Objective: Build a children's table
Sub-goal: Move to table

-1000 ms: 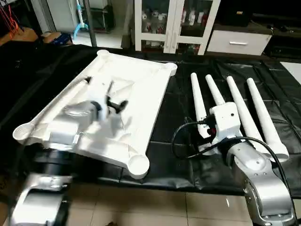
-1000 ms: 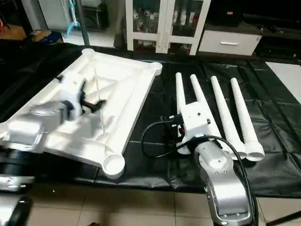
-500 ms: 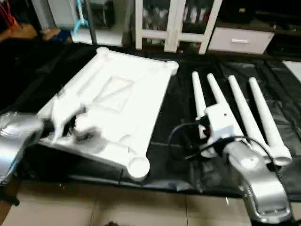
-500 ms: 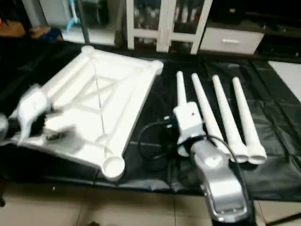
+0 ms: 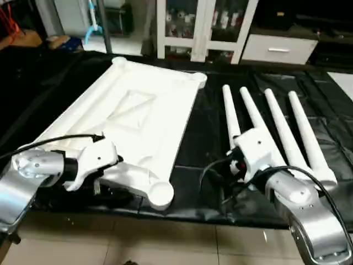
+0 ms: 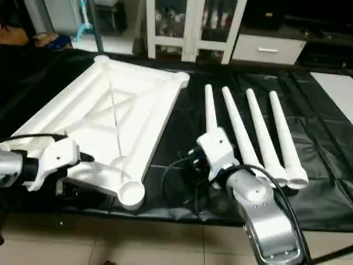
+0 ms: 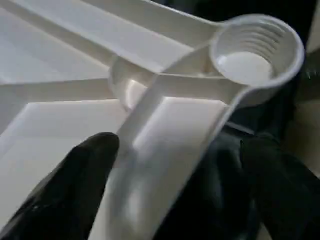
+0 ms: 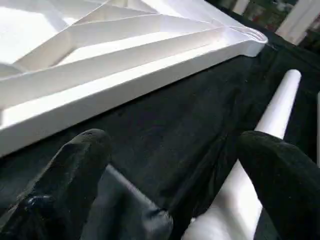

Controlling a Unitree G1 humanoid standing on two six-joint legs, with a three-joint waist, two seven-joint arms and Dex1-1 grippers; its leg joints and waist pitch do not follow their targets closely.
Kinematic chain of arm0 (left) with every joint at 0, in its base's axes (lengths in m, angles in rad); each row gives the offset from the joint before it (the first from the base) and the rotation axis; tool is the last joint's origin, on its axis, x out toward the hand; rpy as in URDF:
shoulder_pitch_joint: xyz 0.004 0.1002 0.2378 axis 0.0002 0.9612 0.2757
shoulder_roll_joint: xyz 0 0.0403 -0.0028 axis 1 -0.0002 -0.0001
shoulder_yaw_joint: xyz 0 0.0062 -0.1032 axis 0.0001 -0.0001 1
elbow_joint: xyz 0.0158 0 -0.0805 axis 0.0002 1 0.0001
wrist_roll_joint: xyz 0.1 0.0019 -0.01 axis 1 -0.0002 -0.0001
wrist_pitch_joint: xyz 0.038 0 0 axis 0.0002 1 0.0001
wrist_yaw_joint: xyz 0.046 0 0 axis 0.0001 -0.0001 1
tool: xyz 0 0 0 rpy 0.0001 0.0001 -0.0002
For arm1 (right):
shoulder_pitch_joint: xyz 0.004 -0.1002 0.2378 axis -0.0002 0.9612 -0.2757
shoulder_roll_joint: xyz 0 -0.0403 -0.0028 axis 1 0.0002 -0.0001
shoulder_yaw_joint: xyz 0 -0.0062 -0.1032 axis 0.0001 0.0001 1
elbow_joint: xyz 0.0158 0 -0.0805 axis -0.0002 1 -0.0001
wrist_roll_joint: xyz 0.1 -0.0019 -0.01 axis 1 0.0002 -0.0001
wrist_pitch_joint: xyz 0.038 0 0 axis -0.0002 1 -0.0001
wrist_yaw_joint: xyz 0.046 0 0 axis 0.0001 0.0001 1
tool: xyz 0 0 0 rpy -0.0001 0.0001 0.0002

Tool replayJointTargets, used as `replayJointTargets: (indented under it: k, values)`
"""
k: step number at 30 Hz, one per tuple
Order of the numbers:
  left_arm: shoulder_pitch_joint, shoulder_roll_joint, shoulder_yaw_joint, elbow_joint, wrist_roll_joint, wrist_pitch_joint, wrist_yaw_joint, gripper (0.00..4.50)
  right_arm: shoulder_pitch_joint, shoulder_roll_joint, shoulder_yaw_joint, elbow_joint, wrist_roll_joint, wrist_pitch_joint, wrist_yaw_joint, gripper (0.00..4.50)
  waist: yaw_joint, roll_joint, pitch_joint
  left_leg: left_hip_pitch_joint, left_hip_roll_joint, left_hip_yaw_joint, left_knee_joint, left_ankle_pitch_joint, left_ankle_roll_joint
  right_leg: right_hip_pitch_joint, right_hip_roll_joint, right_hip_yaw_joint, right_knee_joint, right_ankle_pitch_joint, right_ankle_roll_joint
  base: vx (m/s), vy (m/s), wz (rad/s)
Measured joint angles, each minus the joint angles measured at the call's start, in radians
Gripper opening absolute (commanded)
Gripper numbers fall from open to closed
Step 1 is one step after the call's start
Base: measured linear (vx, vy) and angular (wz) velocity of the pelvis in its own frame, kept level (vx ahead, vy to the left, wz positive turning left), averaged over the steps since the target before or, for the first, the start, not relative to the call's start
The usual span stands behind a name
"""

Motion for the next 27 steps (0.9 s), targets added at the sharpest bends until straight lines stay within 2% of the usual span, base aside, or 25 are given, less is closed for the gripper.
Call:
replayJointTargets:
  k: [4,8,9,10,12,16,20,27]
  values:
    - [0.002,0.007,-0.018,0.023,0.019,-0.016,-0.017,3.71,0.024,-0.019,0.009,-0.023,0.024,0.020,0.051,4.50,0.000,0.000,0.000,0.000,0.000,0.003,0.000,0.000,0.001,-0.005,0.000,0.004,0.004,0.000,0.000,0.000,0.000,0.00]
    - [0.000,0.012,-0.029,0.024,0.027,-0.010,-0.026,3.53,0.075,-0.082,0.036,-0.096,0.104,0.043,0.151,4.50,0.003,0.000,0.000,0.000,0.000,0.004,0.000,0.001,0.001,-0.005,0.000,0.006,0.006,0.000,0.000,0.000,0.000,0.00]
    - [-0.001,0.012,-0.031,0.024,0.031,-0.010,-0.026,3.26,0.088,-0.094,0.044,-0.110,0.121,0.046,0.172,4.50,0.003,0.000,0.000,0.001,0.000,0.005,0.000,0.001,0.001,-0.005,0.000,0.006,0.006,0.000,0.000,0.000,0.000,0.00]
    - [-0.001,0.012,-0.034,0.025,0.035,-0.010,-0.024,3.17,0.098,-0.105,0.049,-0.122,0.137,0.053,0.195,4.50,0.003,0.000,0.000,0.002,0.000,0.005,0.000,0.001,0.001,-0.005,0.000,0.007,0.006,0.000,-0.001,0.000,0.000,0.00]
    - [-0.009,0.002,-0.036,0.035,0.038,-0.015,-0.018,3.14,0.102,-0.130,0.051,-0.131,0.156,0.055,0.221,4.50,0.003,0.000,0.000,0.003,0.000,0.007,0.001,0.001,0.001,-0.005,0.000,0.009,0.007,0.001,-0.002,0.000,0.000,0.00]
    - [-0.026,-0.012,-0.052,0.057,0.060,-0.031,-0.007,2.73,0.104,-0.152,0.052,-0.159,0.168,0.057,0.256,4.50,0.002,-0.003,-0.002,0.010,0.000,0.013,0.000,0.001,0.001,-0.004,0.001,0.016,0.008,0.003,-0.002,0.000,0.000,0.00]
    - [-0.033,-0.022,-0.058,0.075,0.082,-0.043,0.007,2.62,0.112,-0.160,0.052,-0.159,0.169,0.060,0.257,4.50,0.001,-0.005,-0.003,0.011,0.000,0.016,0.000,0.001,0.001,-0.004,0.001,0.019,0.008,0.004,-0.002,0.000,0.000,0.00]
    - [-0.039,-0.024,-0.099,0.077,0.127,-0.054,0.010,1.92,0.112,-0.169,0.052,-0.162,0.173,0.063,0.255,4.50,0.003,-0.008,-0.005,0.011,0.000,0.016,0.000,0.000,0.001,-0.005,0.001,0.020,0.008,0.004,-0.002,0.000,0.000,0.00]
